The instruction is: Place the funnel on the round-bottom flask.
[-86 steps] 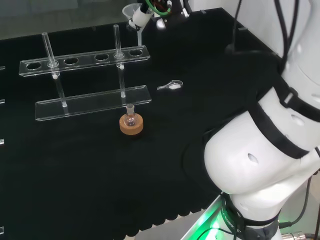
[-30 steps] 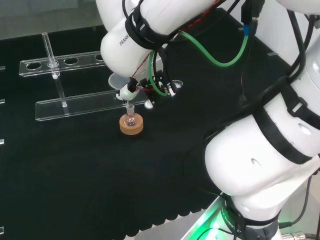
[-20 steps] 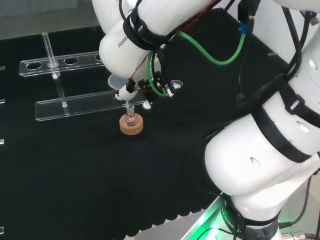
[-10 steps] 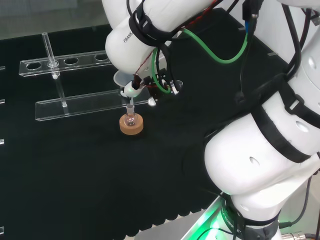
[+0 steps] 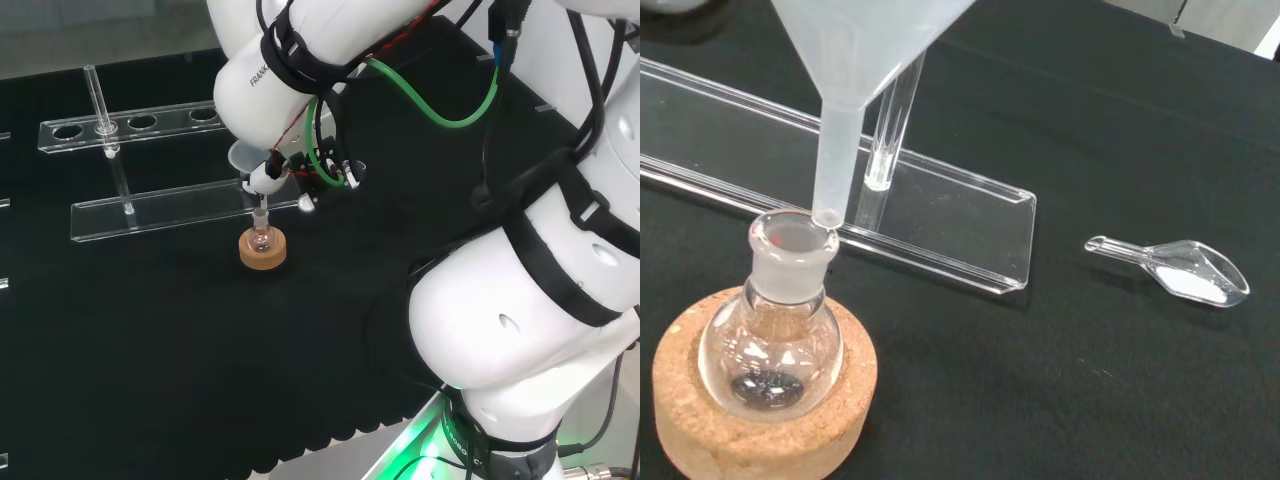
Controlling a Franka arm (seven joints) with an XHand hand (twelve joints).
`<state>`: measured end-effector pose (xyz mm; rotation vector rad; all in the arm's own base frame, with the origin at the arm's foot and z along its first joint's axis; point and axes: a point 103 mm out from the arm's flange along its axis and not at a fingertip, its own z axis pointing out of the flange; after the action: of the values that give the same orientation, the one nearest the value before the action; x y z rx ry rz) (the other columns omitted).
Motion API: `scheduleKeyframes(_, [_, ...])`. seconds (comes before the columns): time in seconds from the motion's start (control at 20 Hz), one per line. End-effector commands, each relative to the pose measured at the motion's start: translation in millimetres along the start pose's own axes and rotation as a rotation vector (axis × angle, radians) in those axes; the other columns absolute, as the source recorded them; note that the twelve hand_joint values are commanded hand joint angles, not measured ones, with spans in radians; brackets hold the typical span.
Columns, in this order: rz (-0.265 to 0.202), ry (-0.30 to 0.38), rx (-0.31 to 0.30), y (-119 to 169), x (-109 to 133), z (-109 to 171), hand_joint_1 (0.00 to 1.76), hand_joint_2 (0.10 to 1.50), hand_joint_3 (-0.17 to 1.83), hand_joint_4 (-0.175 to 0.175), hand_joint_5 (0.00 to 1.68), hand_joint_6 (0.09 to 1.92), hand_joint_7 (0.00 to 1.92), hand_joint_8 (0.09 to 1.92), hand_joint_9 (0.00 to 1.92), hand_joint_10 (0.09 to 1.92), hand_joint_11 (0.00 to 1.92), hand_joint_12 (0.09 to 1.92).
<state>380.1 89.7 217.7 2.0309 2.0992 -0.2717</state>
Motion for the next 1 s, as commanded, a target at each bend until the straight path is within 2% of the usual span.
scheduleKeyframes(0.05, [-0.006, -0.002, 0.007, -2, 2, 6, 0.85, 0.71, 0.58, -0.084, 0.9, 0.77, 0.95, 0.93, 1.05, 0.7, 0.67, 1.19])
scheduleKeyframes(0.4, [-0.011, 0.004, -0.006, -2, 2, 10, 0.85, 0.71, 0.58, -0.087, 0.9, 0.77, 0.95, 0.93, 1.05, 0.7, 0.67, 1.19])
scheduleKeyframes(1.0, [-0.029, -0.003, 0.013, 0, 12, 20, 0.85, 0.71, 0.59, -0.094, 0.9, 0.78, 0.95, 0.93, 1.05, 0.7, 0.68, 1.19])
